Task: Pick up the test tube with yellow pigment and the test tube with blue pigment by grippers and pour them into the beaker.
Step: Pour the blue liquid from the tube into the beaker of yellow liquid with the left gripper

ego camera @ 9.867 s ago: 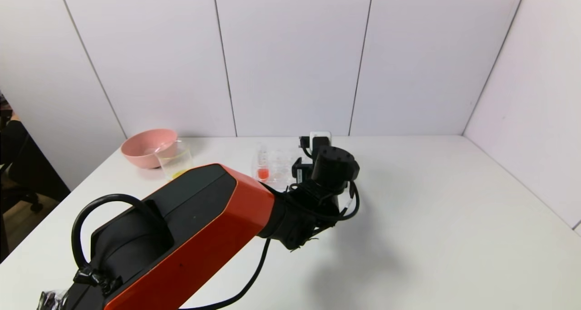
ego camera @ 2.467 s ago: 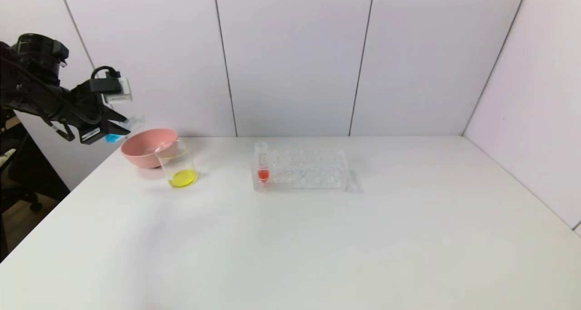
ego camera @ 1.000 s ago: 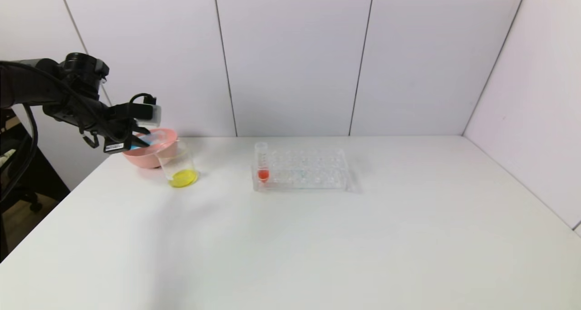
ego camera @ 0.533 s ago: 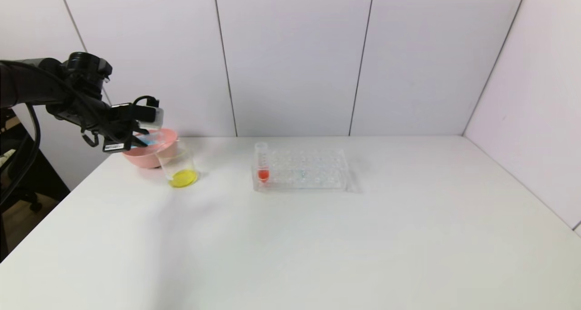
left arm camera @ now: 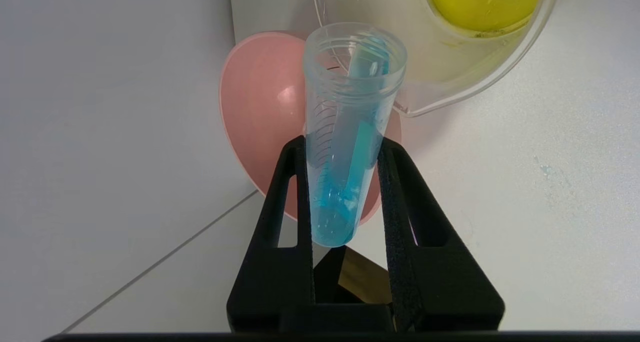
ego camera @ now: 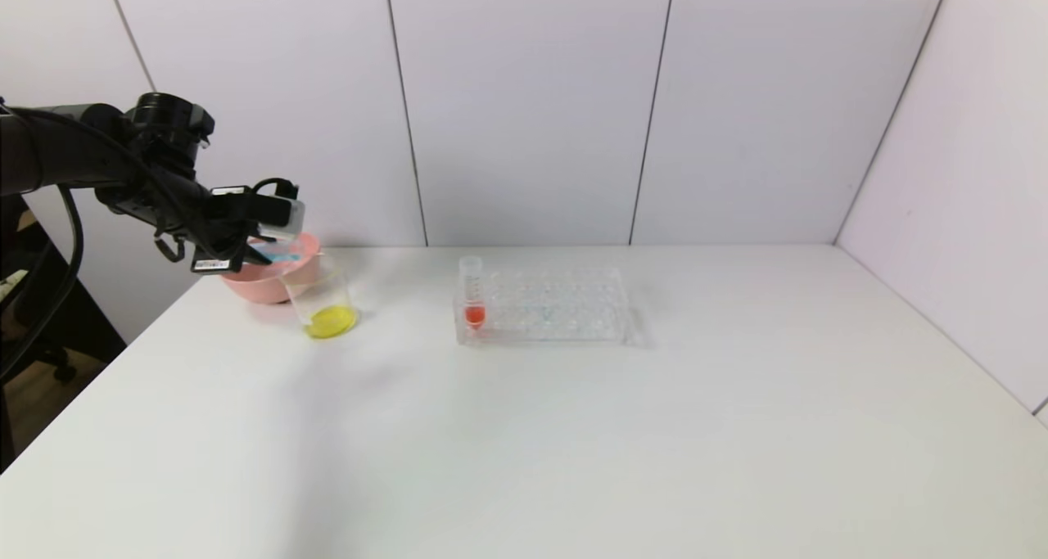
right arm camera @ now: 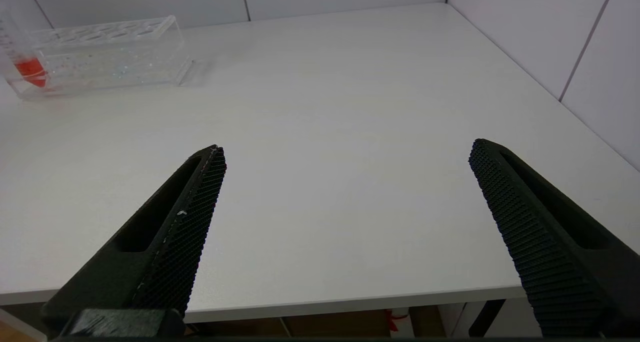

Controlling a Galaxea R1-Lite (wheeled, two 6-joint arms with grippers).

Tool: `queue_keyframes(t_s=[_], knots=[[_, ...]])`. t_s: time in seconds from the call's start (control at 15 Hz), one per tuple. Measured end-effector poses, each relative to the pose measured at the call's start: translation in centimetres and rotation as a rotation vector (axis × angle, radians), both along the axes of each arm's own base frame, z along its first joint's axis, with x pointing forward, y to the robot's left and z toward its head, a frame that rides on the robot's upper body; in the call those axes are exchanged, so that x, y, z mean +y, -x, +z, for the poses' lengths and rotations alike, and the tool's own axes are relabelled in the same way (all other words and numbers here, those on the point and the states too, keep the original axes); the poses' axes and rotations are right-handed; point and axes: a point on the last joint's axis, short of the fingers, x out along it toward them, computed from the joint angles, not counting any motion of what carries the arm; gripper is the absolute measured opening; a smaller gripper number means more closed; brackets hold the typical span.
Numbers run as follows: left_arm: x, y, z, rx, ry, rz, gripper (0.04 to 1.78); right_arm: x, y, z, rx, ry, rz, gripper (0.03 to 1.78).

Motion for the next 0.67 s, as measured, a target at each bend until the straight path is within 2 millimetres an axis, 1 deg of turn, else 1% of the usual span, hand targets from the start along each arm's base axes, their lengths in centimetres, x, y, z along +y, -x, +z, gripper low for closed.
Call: queue_keyframes(t_s=[0.47, 0.67], knots=[[0.03, 0.05, 0.09, -0.002, -0.069, -0.014, 0.42, 0.00, 0.00, 0.00, 0.000, 0.000, 0.000, 1.77], [-0.27, 0.13, 0.34, -0.008, -0.088, -0.022, 0.42, 0.00, 0.00, 0.00, 0.000, 0.000, 0.000, 1.77]])
